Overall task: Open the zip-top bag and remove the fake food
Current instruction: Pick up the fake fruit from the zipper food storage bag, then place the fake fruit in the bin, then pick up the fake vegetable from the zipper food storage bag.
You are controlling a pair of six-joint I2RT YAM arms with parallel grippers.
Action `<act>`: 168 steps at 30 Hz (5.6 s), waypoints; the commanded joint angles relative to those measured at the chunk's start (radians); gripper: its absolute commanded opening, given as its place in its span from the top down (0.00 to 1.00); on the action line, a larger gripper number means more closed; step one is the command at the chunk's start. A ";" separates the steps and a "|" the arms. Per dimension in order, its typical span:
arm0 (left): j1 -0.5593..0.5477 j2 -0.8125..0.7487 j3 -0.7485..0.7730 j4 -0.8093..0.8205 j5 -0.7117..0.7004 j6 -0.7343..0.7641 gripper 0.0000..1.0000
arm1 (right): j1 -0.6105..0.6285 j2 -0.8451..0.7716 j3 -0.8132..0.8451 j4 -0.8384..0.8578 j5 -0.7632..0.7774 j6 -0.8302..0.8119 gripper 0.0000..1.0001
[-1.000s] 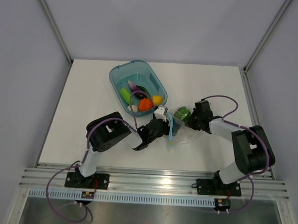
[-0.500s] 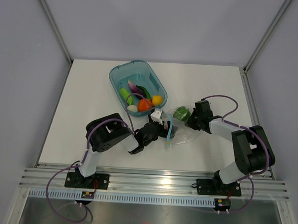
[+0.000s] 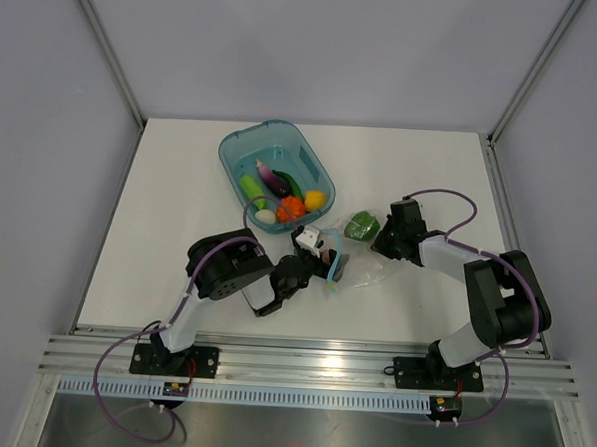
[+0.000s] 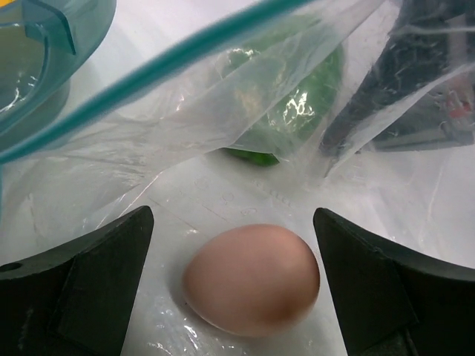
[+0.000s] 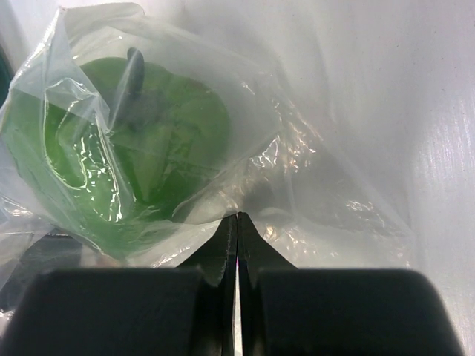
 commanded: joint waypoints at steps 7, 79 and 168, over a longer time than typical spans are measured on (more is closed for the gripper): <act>0.007 0.080 -0.064 -0.313 -0.093 0.014 0.32 | 0.007 -0.011 0.027 -0.014 0.022 -0.004 1.00; 0.439 -0.623 0.508 -1.437 0.182 -0.196 0.41 | 0.005 -0.057 0.025 -0.093 0.150 0.049 1.00; -0.068 -0.424 -0.110 -0.286 0.006 -0.163 0.27 | 0.007 -0.204 -0.019 -0.070 0.188 0.003 1.00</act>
